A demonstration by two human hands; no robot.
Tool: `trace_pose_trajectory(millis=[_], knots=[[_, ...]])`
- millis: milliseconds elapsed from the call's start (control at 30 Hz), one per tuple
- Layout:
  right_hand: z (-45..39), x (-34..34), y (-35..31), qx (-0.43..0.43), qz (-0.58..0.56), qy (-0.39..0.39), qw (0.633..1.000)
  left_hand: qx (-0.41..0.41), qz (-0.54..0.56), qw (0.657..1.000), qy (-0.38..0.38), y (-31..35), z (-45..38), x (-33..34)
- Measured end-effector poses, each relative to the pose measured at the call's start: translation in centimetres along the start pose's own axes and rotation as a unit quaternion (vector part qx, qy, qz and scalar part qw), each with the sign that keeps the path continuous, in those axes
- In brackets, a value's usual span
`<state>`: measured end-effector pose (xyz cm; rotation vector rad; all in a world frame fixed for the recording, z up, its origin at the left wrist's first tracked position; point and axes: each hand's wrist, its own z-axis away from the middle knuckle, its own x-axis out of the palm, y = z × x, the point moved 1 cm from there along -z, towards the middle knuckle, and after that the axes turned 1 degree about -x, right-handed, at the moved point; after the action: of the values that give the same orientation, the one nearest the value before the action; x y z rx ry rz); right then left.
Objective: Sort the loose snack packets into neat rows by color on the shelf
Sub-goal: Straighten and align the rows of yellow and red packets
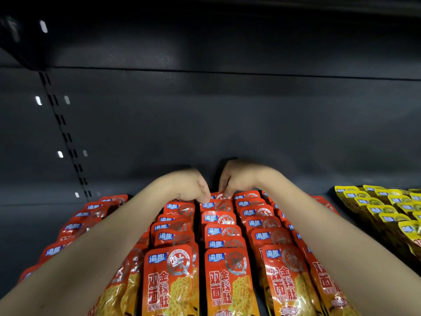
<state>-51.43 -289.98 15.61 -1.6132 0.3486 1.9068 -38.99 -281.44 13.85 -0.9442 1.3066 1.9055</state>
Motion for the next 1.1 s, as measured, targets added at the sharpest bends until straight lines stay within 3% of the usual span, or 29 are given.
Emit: trace_pose_trajectory(millis=[633, 900, 1100], knots=[[0.2, 0.3, -0.3, 0.027, -0.038, 0.004, 0.999, -0.013, 0.002, 1.0, -0.001, 0.2, 0.3, 0.2], [0.1, -0.6, -0.1, 0.044, -0.031, 0.087, 0.995, 0.009, 0.004, 0.999, 0.047, -0.4, 0.5, -1.3], [1.3, -0.8, -0.8, 0.037, -0.055, 0.103, 0.993, -0.009, -0.049, 0.996, 0.076, -0.8, 1.3, -1.3]])
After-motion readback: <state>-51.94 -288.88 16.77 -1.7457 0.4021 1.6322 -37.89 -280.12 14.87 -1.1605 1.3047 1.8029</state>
